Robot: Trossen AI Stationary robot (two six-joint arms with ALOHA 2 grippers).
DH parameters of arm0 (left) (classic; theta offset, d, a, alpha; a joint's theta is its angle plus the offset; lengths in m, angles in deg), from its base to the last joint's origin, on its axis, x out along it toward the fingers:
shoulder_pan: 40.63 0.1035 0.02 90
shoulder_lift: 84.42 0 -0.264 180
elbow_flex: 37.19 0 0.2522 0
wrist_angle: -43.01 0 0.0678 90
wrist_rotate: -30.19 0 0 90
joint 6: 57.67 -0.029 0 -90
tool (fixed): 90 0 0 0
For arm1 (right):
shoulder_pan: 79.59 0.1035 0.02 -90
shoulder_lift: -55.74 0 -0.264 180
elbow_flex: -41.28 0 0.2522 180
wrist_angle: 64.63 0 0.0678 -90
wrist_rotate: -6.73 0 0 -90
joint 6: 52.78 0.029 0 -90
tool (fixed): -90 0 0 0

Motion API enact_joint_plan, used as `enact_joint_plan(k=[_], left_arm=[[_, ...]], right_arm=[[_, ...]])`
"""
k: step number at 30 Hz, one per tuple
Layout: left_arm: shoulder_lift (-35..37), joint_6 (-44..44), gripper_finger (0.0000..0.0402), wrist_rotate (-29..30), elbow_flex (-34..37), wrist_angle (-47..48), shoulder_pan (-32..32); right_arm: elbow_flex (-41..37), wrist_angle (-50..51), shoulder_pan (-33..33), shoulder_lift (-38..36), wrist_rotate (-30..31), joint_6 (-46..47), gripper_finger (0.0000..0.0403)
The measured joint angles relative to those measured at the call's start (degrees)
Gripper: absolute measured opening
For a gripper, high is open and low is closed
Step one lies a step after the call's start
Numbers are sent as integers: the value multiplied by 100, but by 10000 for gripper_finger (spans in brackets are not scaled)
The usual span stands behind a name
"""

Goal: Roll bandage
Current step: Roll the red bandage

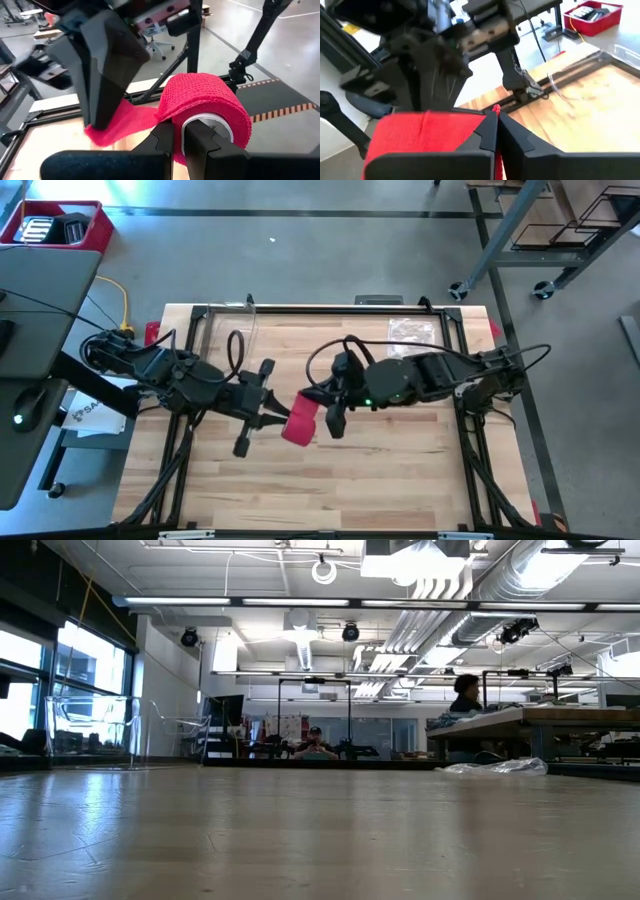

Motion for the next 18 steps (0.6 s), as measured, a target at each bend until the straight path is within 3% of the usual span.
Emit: enact_joint_plan(k=[5,8,11,18], left_arm=[[17,25,14,-121,0,-192,-15],[14,48,14,-238,0,-507,-27],[59,-38,14,-397,0,-970,-77],[354,-287,14,-518,2,-1991,-50]], right_arm=[[0,539,-48,-28,156,297,2],[0,713,-94,-4,-293,505,1],[0,385,-44,139,-651,452,1],[11,-968,221,475,-698,-62,0]])
